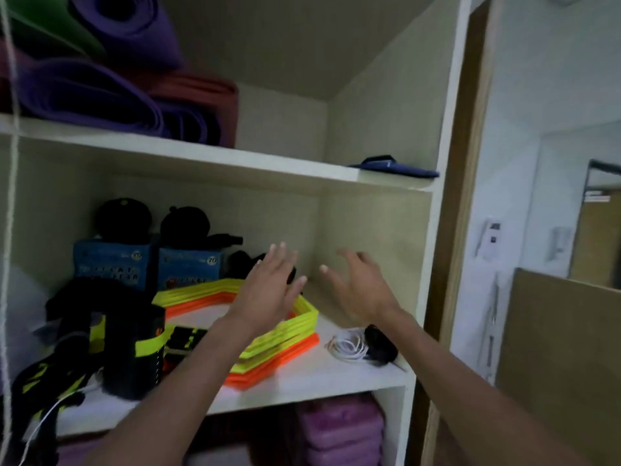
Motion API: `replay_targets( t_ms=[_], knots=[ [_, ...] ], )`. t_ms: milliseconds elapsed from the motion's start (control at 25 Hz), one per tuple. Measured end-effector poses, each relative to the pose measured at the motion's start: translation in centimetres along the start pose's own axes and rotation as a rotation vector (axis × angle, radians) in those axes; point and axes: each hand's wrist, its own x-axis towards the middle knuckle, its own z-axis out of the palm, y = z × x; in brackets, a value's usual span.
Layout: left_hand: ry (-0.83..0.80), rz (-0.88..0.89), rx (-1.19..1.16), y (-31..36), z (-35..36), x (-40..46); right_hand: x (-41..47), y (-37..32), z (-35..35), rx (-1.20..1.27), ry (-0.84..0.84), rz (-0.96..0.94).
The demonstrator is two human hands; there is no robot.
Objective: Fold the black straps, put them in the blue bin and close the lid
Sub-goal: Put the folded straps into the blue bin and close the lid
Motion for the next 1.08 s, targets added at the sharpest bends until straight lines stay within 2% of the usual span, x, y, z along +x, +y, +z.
replay_targets(
  t_ms=[240, 320, 560, 680, 840, 960, 1080],
  knots=[
    [0.179, 0.209, 0.094, 5.4, -5.0, 13.6, 8.0, 0.4, -12.5, -0.133, 0.228, 0.021],
    [0.200, 0.216, 0.099, 6.5, -6.0, 18.0, 10.7, 1.1, -15.0, -0.166, 0.272, 0.018],
    [0.144, 0.178, 0.155, 8.1, -4.9, 28.3, 20.4, 2.0, -16.3, -0.177, 0.184, 0.117],
    [0.133, 0.161, 0.185, 7.7, -3.7, 30.7, 24.3, 2.4, -15.4, -0.257, 0.097, 0.153],
    [0.115, 0.141, 0.219, 6.1, -2.4, 31.9, 26.7, 3.7, -14.1, -0.197, -0.047, 0.229],
    [0.122, 0.114, 0.199, 5.3, -2.2, 32.5, 26.7, 4.9, -13.7, -0.150, -0.110, 0.184],
    [0.144, 0.112, 0.201, 5.6, -2.7, 32.6, 25.2, 6.6, -14.4, 0.018, -0.083, 0.051]
  ],
)
